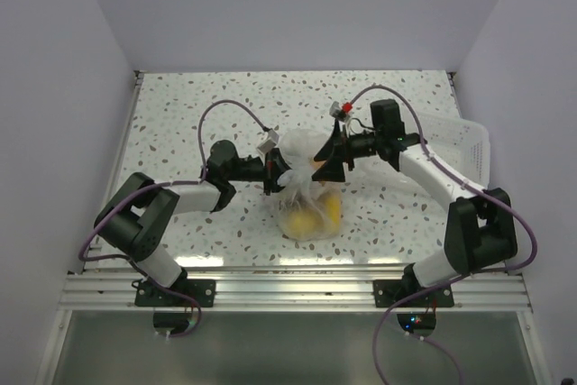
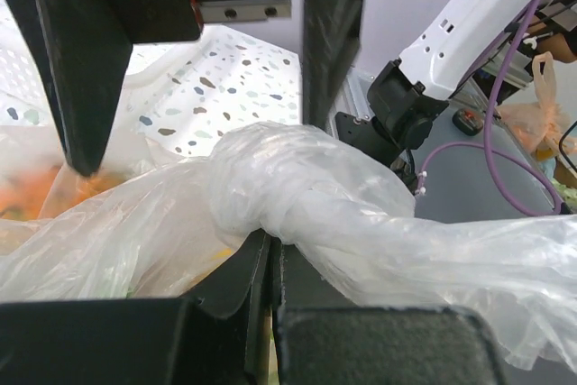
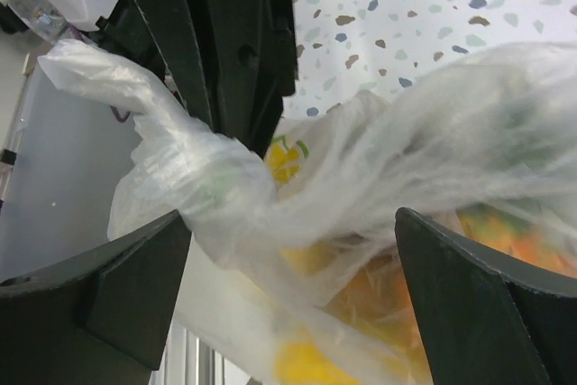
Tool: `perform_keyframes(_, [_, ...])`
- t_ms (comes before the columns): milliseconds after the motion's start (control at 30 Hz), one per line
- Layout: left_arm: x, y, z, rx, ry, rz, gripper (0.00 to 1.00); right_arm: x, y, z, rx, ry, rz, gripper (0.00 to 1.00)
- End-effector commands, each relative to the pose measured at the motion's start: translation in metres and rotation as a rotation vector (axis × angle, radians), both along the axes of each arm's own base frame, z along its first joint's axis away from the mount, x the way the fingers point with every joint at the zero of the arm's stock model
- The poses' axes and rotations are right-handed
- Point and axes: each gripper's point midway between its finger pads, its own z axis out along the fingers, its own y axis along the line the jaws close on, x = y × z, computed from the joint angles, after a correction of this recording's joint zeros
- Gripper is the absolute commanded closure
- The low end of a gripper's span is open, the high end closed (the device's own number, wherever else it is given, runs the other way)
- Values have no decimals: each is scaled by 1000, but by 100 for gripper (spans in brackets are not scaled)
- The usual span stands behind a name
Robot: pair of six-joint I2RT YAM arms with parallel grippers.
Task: Place the fake fruits into the plastic bag and tie a complex knot
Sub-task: Tie the plastic bag at the center of the board.
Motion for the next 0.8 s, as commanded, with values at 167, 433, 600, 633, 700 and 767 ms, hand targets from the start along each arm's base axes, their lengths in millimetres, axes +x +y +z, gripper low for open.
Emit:
perform_keyframes(167, [8, -1, 26, -71, -85, -7, 100, -7, -40, 28, 30, 38, -22, 25])
perform_keyframes(433, [11, 1, 34, -78, -78, 7, 100, -19, -33, 20, 20, 90, -39, 17])
perform_keyframes(600, [7, 2, 35, -76, -81, -13, 100, -19, -8, 17, 22, 58, -23, 35])
perform_keyframes(633, [5, 3, 35, -75, -86, -20, 100, -13, -6, 13, 10, 69, -50, 44])
perform_keyframes(700, [1, 4, 31, -68, -83, -30, 100, 1, 0, 15, 21, 37, -98, 54])
perform_keyframes(767, [-2, 6, 29, -63, -91, -46, 100, 15, 1, 13, 17, 31, -160, 69])
